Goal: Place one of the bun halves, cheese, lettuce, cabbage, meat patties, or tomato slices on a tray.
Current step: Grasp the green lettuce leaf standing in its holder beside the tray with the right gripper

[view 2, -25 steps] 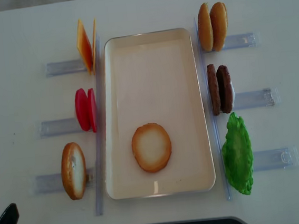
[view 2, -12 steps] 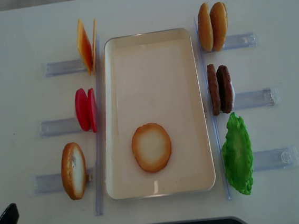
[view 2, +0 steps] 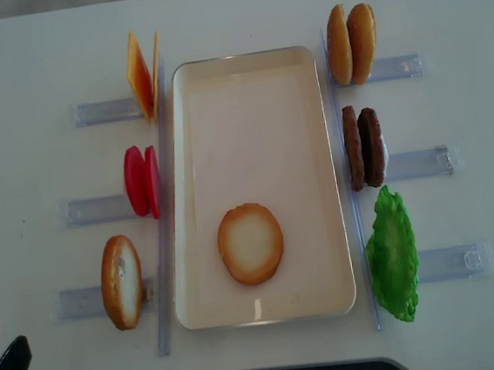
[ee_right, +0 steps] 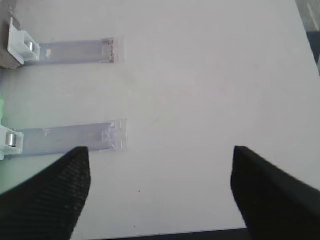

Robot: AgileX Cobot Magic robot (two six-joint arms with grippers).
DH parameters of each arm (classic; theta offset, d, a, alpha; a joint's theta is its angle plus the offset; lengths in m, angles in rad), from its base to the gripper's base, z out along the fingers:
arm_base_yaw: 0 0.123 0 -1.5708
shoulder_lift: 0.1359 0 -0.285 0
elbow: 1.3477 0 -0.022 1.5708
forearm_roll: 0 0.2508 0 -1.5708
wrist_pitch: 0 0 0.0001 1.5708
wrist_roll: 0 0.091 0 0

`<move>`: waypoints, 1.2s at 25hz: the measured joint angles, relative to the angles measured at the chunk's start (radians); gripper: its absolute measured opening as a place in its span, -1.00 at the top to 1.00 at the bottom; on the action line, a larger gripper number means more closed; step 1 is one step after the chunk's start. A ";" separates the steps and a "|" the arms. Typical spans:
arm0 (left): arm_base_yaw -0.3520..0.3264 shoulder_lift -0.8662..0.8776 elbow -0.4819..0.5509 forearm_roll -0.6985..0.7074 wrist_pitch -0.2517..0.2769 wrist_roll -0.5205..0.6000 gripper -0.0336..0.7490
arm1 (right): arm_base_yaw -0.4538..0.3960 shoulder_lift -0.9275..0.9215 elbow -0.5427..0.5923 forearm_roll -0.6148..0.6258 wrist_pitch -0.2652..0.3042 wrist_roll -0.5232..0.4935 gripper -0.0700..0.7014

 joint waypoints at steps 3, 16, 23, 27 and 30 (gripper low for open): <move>0.000 0.000 0.000 0.000 0.000 0.000 -0.29 | 0.000 0.163 -0.058 0.000 0.005 0.032 -0.68; 0.000 0.000 0.000 0.001 0.000 0.000 -0.29 | 0.000 0.577 -0.242 0.015 0.070 0.078 -0.68; 0.000 0.000 0.000 0.001 0.000 0.000 -0.29 | 0.000 0.545 -0.242 0.092 0.072 0.082 -0.68; 0.000 0.000 0.000 0.001 0.000 0.000 -0.29 | 0.024 0.544 -0.242 0.149 0.072 0.100 -0.68; 0.000 0.000 0.000 0.001 0.000 0.000 -0.29 | 0.098 0.544 -0.242 0.150 0.072 0.155 -0.68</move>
